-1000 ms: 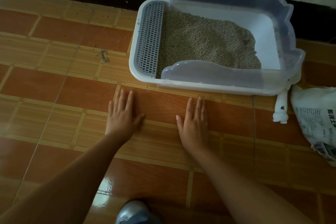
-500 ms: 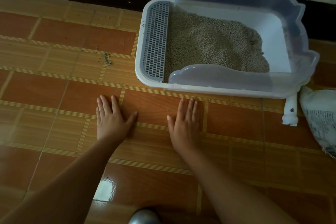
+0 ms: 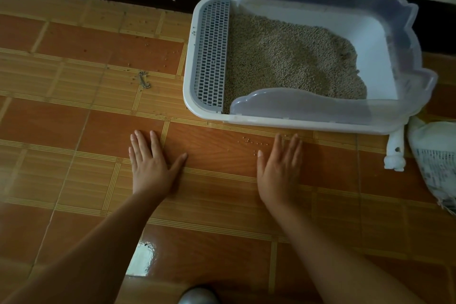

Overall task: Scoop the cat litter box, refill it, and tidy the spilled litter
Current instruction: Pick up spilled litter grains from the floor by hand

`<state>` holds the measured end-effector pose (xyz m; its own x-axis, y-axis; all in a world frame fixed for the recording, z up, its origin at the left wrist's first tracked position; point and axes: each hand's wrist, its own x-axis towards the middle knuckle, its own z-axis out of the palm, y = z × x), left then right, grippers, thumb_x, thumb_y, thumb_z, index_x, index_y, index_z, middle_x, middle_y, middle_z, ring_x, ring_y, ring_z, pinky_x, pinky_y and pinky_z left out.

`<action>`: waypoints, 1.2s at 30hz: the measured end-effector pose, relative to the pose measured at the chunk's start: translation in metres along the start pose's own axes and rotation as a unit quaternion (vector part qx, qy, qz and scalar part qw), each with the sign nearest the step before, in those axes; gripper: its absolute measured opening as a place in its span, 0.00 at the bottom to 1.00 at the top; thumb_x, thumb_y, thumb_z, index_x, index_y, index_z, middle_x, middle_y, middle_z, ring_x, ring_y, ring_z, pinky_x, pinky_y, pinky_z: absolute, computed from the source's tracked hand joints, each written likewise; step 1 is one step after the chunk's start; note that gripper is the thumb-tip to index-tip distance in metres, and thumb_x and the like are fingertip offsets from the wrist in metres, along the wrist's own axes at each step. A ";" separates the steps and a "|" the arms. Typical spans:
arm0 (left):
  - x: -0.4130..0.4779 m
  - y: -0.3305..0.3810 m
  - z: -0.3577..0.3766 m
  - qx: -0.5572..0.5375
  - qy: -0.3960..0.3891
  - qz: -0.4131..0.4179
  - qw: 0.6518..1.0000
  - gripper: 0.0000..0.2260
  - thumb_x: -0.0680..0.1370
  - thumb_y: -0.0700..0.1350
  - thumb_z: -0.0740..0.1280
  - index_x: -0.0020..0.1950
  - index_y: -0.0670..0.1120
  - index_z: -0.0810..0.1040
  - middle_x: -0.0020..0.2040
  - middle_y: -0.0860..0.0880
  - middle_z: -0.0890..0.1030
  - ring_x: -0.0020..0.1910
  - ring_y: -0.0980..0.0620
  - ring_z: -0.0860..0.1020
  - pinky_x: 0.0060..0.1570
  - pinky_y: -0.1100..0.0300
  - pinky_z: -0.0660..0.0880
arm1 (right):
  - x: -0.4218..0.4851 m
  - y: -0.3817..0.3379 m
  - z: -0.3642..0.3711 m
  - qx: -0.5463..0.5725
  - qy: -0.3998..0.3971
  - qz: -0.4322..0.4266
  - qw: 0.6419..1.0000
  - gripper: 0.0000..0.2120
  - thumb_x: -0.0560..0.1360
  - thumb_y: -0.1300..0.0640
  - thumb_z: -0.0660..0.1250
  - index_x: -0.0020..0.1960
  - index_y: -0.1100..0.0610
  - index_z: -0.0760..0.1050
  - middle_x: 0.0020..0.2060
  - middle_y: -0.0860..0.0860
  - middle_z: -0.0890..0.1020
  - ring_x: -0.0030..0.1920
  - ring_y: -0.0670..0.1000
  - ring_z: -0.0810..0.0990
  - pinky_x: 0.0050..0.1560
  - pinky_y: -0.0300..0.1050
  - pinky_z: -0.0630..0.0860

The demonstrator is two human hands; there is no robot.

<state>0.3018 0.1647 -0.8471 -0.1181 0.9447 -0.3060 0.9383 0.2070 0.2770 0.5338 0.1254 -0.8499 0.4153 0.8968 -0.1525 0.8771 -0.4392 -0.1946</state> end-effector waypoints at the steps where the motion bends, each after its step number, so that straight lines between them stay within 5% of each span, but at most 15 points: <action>1: 0.000 0.000 0.000 -0.003 0.002 0.001 1.000 0.43 0.75 0.65 0.57 0.77 0.41 0.41 0.76 0.38 0.38 0.75 0.44 0.35 0.73 0.52 0.36 | 0.004 0.003 -0.001 0.001 -0.010 0.006 1.000 0.32 0.78 0.41 0.48 0.75 0.58 0.52 0.74 0.63 0.53 0.74 0.63 0.51 0.72 0.57 0.51; 15: 0.000 -0.001 0.001 -0.019 0.008 0.004 1.000 0.43 0.75 0.65 0.57 0.77 0.41 0.42 0.76 0.37 0.38 0.75 0.44 0.35 0.72 0.52 0.35 | -0.020 -0.055 0.014 0.042 -0.058 -0.094 0.993 0.36 0.74 0.39 0.35 0.74 0.60 0.38 0.75 0.58 0.45 0.73 0.55 0.38 0.73 0.49 0.40; 23: -0.002 -0.001 -0.002 -0.039 0.001 0.014 0.999 0.43 0.75 0.65 0.56 0.77 0.41 0.40 0.76 0.38 0.37 0.74 0.45 0.33 0.71 0.54 0.32 | -0.030 -0.089 0.019 0.063 -0.059 -0.121 0.989 0.37 0.75 0.41 0.40 0.74 0.66 0.48 0.75 0.61 0.52 0.75 0.58 0.46 0.73 0.51 0.44; 31: 0.005 -0.004 -0.009 -0.118 0.028 0.045 0.992 0.30 0.81 0.51 0.55 0.77 0.41 0.43 0.78 0.43 0.43 0.76 0.51 0.38 0.71 0.60 0.35 | -0.024 -0.123 0.019 0.077 -0.102 -0.160 0.979 0.36 0.74 0.42 0.36 0.74 0.63 0.40 0.75 0.59 0.45 0.76 0.55 0.42 0.72 0.46 0.37; 36: 0.010 -0.008 -0.008 -0.121 0.037 0.052 0.991 0.27 0.82 0.51 0.50 0.77 0.43 0.44 0.78 0.47 0.46 0.75 0.56 0.40 0.71 0.63 0.37 | -0.011 -0.141 0.014 0.107 -0.132 -0.202 0.964 0.31 0.81 0.48 0.49 0.75 0.61 0.37 0.76 0.56 0.42 0.75 0.53 0.39 0.71 0.43 0.35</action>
<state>0.2907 0.1739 -0.8454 -0.0570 0.9784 -0.1987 0.8425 0.1540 0.5162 0.4024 0.1763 -0.8345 -0.0512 0.9650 -0.2572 0.8725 -0.0821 -0.4816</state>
